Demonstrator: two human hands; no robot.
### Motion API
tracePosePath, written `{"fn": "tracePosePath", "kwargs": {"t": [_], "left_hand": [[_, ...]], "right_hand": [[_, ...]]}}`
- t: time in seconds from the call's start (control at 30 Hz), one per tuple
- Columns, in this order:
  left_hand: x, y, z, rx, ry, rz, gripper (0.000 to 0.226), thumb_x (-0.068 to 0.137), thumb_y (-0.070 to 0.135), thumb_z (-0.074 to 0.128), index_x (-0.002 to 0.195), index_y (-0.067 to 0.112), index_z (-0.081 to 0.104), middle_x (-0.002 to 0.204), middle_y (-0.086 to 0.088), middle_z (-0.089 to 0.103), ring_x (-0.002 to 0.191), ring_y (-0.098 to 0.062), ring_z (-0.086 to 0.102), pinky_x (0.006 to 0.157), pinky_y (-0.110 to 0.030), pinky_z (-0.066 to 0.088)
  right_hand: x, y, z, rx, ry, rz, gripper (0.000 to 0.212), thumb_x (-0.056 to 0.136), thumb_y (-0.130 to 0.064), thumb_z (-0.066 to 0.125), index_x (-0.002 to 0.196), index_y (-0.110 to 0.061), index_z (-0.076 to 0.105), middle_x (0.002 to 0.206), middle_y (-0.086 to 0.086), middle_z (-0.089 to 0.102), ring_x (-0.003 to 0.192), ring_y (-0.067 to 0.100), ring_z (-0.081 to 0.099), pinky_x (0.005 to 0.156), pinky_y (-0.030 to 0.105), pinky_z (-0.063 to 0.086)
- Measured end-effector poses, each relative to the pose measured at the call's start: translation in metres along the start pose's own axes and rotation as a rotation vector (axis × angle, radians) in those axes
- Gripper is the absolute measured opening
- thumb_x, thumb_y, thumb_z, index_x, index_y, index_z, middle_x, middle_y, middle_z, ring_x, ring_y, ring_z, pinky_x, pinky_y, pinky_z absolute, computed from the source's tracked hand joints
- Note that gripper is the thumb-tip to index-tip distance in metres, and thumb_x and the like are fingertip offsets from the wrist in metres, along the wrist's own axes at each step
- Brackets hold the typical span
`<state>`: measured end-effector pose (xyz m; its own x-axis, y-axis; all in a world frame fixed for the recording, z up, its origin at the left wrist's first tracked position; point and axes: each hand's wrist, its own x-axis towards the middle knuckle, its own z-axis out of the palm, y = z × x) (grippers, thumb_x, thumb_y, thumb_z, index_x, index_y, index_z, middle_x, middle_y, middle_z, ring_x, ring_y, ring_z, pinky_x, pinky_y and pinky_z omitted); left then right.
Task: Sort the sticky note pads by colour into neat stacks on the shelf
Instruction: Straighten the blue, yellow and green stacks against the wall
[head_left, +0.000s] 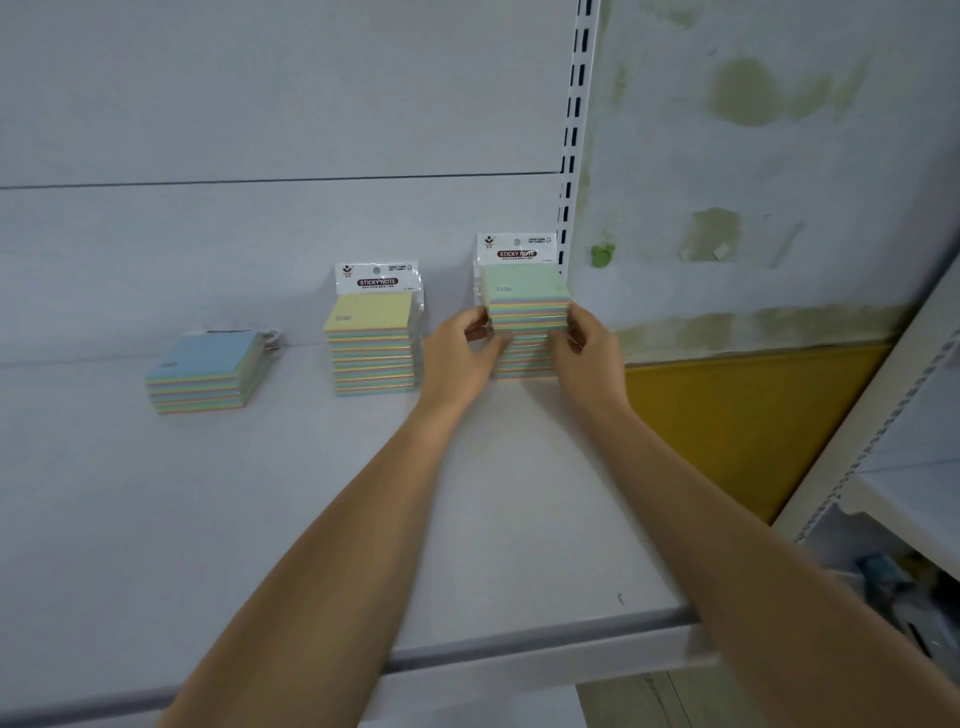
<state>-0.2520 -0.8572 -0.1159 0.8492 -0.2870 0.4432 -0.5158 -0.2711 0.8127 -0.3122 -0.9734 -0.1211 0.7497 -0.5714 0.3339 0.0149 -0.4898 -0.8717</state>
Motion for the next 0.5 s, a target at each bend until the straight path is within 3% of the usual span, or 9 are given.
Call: {"fn": "tracePosePath", "kwargs": {"t": [0.1, 0.2, 0.4, 0.5], "left_hand": [[-0.0009, -0.0011, -0.0008, 0.030, -0.020, 0.023, 0.040, 0.078, 0.005, 0.067, 0.118, 0.003, 0.061, 0.118, -0.009, 0.067, 0.104, -0.018, 0.064, 0.075, 0.001, 0.037], [-0.0004, -0.0009, -0.0002, 0.050, -0.010, 0.024, 0.042, 0.079, 0.004, 0.066, 0.120, 0.002, 0.060, 0.119, -0.010, 0.067, 0.107, -0.022, 0.064, 0.079, -0.006, 0.036], [-0.0036, -0.0023, 0.0005, 0.061, -0.084, -0.121, 0.060, 0.078, 0.011, 0.068, 0.133, 0.004, 0.044, 0.132, -0.009, 0.055, 0.115, -0.022, 0.058, 0.085, -0.020, 0.040], [-0.0033, -0.0052, 0.0010, 0.063, -0.135, -0.167, 0.052, 0.079, 0.007, 0.067, 0.127, 0.000, 0.049, 0.124, -0.013, 0.061, 0.110, -0.025, 0.062, 0.083, -0.023, 0.044]], "right_hand": [[-0.0012, 0.0002, 0.0001, -0.018, -0.016, 0.006, 0.044, 0.089, -0.005, 0.042, 0.131, -0.013, 0.048, 0.118, 0.005, 0.064, 0.106, 0.020, 0.060, 0.092, 0.034, 0.050], [-0.0012, -0.0007, 0.0010, -0.038, -0.010, 0.011, 0.043, 0.090, -0.006, 0.042, 0.133, -0.013, 0.046, 0.121, 0.004, 0.063, 0.109, 0.019, 0.059, 0.093, 0.030, 0.048], [-0.0069, -0.0054, -0.0034, -0.079, -0.060, 0.040, 0.036, 0.085, -0.002, 0.047, 0.119, -0.014, 0.048, 0.106, 0.000, 0.055, 0.096, 0.013, 0.049, 0.071, 0.021, 0.037], [-0.0043, 0.0003, -0.0019, -0.184, -0.099, 0.064, 0.030, 0.085, -0.003, 0.046, 0.115, -0.006, 0.051, 0.110, 0.011, 0.061, 0.091, 0.021, 0.053, 0.069, 0.024, 0.035]]}}
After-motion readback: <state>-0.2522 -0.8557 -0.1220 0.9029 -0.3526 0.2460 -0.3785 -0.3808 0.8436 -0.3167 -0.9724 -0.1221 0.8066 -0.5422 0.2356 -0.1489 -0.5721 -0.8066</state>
